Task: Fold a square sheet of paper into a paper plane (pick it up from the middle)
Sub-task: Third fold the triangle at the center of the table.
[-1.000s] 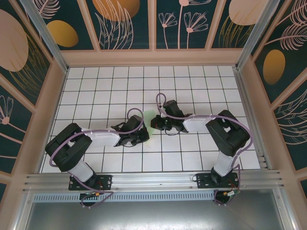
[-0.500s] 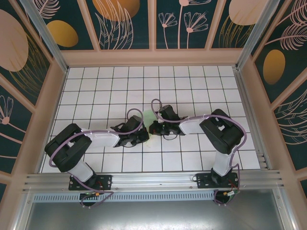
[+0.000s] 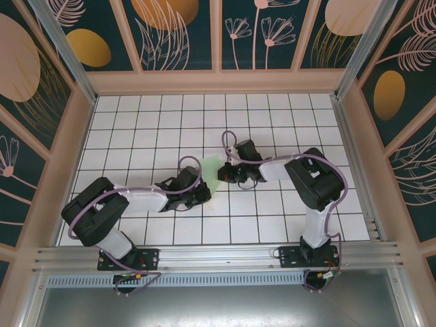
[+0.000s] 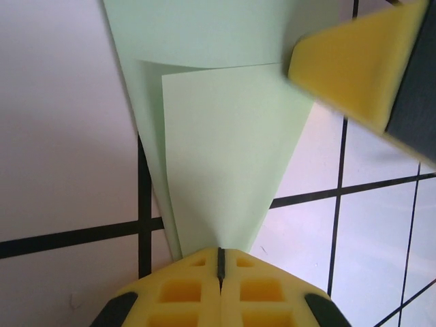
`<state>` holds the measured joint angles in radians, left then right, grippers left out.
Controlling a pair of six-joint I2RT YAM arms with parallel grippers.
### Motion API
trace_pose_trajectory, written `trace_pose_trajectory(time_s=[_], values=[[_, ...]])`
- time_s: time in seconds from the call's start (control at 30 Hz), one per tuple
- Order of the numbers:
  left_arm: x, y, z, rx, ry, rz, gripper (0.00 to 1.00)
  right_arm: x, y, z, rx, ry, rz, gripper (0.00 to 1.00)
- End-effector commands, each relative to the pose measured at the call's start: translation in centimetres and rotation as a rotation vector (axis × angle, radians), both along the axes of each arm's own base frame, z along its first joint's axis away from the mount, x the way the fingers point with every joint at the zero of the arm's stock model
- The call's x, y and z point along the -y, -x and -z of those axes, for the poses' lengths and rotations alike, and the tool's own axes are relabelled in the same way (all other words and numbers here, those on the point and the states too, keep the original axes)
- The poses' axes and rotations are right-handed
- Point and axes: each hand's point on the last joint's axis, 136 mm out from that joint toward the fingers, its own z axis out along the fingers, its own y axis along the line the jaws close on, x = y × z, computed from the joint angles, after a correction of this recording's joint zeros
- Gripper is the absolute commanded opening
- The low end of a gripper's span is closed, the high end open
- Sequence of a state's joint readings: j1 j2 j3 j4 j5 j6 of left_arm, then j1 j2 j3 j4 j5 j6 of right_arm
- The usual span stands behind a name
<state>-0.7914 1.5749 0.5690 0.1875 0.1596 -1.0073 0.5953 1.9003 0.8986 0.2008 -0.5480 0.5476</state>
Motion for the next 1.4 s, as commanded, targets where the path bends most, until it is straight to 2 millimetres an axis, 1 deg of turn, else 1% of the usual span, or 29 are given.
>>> trace_pose_trajectory(time_s=[0.0,0.07,0.13,0.23,0.3,0.37,0.47,0.53,0.63,0.7,0.77,0.83,0.93,1.03,1.1,1.17,1.23,1.37], values=[[-4.8,5.3,4.7,-0.213,-0.203,0.025,0.0,5.1,-4.9,2.1,0.087,0.174,0.143,0.0],[-4.6,5.0,4.5,-0.195,-0.204,0.032,0.0,5.3,-5.3,1.0,0.11,0.179,0.158,0.0],[-4.4,4.4,4.1,-0.165,-0.212,0.052,0.0,5.3,-5.3,-0.5,0.126,0.155,0.17,0.0],[-4.4,3.0,3.3,-0.086,-0.272,0.104,0.0,4.9,-4.4,-2.6,0.137,0.098,0.183,0.0],[-4.1,2.4,2.9,-0.036,-0.305,0.172,0.0,4.3,-3.4,-3.5,0.134,0.072,0.176,0.0],[-3.7,2.1,2.4,0.008,-0.322,0.253,0.0,3.4,-2.3,-3.9,0.124,0.049,0.156,0.0],[-3.7,2.1,1.9,0.063,-0.352,0.35,0.0,0.9,-0.3,-4.1,0.1,0.015,0.103,0.0],[-3.8,2.1,1.5,0.098,-0.354,0.38,0.0,-0.5,0.7,-3.7,0.08,0.003,0.084,0.0],[-3.7,1.8,0.6,0.15,-0.333,0.386,0.0,-2.0,1.8,-2.6,0.037,-0.013,0.062,0.0],[-3.5,1.5,-0.1,0.179,-0.316,0.369,0.0,-2.4,2.3,-1.8,0.018,-0.007,0.054,0.0],[-3.2,1.2,-0.7,0.199,-0.29,0.344,0.0,-2.4,2.7,-0.9,-0.006,0.005,0.061,0.0],[-2.7,0.9,-1.3,0.205,-0.254,0.311,0.0,-2.0,3.1,-0.1,-0.028,0.017,0.073,0.0],[-2.1,0.2,-2.4,0.205,-0.19,0.227,0.0,-1.4,3.8,0.7,-0.057,0.021,0.093,0.0],[-1.2,-0.4,-3.7,0.194,-0.068,0.109,0.0,-0.8,4.3,1.0,-0.074,0.025,0.114,0.0],[-0.7,-0.7,-4.6,0.19,0.044,0.024,0.0,-0.7,4.4,0.7,-0.069,0.019,0.122,0.0],[-0.2,-0.8,-5.4,0.19,0.132,-0.026,0.0,-0.7,4.2,0.2,-0.059,0.012,0.125,0.0],[-0.3,-1.0,-5.8,0.186,0.186,-0.088,0.0,-1.0,4.0,-0.6,-0.048,-0.001,0.123,0.0],[-0.1,-0.9,-5.5,0.152,0.23,-0.12,0.0,-1.5,3.9,-2.6,-0.01,-0.05,0.106,0.0]])
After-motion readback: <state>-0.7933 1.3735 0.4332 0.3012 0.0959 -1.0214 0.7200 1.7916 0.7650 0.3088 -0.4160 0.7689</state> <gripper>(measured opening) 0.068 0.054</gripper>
